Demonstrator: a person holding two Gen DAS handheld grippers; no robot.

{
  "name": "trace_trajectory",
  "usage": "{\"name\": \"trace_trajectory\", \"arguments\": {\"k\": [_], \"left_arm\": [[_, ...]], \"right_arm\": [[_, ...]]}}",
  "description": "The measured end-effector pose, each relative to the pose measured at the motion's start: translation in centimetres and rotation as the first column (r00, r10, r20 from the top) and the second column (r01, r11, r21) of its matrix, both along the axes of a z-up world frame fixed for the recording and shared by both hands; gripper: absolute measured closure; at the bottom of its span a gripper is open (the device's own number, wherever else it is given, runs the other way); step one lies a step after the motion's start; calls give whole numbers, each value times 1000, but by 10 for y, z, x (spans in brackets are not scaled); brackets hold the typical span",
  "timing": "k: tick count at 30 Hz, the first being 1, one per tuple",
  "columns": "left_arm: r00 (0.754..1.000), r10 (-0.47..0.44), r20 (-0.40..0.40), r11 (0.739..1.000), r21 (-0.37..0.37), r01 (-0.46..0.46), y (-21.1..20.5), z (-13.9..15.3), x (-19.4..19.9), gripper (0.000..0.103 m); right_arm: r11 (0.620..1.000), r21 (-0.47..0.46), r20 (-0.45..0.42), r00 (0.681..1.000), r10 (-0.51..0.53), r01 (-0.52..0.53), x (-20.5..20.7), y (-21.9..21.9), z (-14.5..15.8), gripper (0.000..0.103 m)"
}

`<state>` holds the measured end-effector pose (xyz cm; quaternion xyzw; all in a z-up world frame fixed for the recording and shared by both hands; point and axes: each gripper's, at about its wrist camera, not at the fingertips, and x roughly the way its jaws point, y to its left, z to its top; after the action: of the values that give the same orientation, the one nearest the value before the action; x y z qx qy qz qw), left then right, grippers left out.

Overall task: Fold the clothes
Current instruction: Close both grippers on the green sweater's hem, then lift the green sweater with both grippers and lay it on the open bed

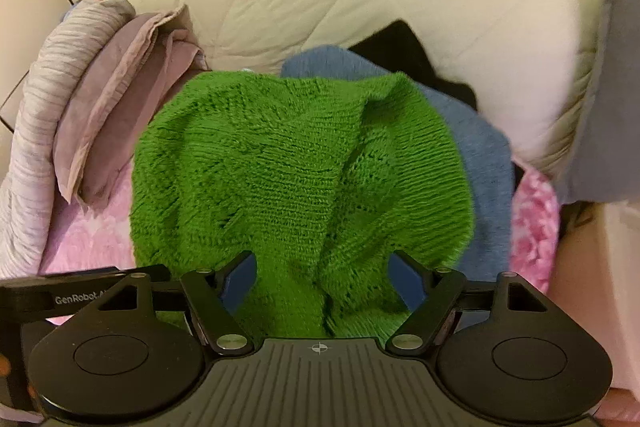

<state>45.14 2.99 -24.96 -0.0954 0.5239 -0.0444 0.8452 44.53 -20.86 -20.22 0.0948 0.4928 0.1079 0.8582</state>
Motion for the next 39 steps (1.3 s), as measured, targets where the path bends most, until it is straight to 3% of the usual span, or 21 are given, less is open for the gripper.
{"name": "trace_trajectory", "arguments": {"k": [5,7,8,10,12,17,19,23,28,31,34,37,39], "left_arm": [[999,43,-3,990,-135,-43,13,-22,4,26],[999,46,0,982,-182,-45,15,-25,3,52],[999,41,6,980,-194,-39,15,-24,2,60],[999,32,17,976,-216,-28,14,-22,0,84],[998,13,57,983,-185,-3,11,-13,-6,91],[984,54,171,981,-191,-20,21,26,-38,94],[971,77,224,978,-208,-30,31,48,-60,100],[940,115,321,974,-220,-44,49,95,-110,100],[883,224,412,967,-210,-147,89,153,-185,100],[828,303,471,950,-215,-226,119,186,-242,100],[749,363,554,932,-196,-306,147,223,-310,100],[666,427,612,893,-173,-415,170,253,-387,100],[629,476,615,849,-135,-510,183,261,-446,99]], "right_arm": [[998,57,-52,999,-13,16,14,1,-25,28],[999,46,-48,999,-15,17,14,2,-27,46],[999,41,-46,999,-16,18,14,2,-28,58],[999,42,-38,999,-11,12,13,0,-28,73],[998,56,-17,1000,-9,10,7,-4,-20,86],[996,86,72,997,14,-20,-18,-4,13,89],[993,108,104,994,26,-37,-31,-2,30,89],[984,152,195,979,64,-95,-61,7,75,90],[953,190,327,931,164,-235,-101,49,136,92],[918,198,405,882,242,-343,-133,88,174,93],[868,205,490,815,309,-452,-174,129,211,94],[804,201,549,744,381,-560,-217,169,238,95],[718,170,569,662,488,-675,-258,199,249,93]]}}
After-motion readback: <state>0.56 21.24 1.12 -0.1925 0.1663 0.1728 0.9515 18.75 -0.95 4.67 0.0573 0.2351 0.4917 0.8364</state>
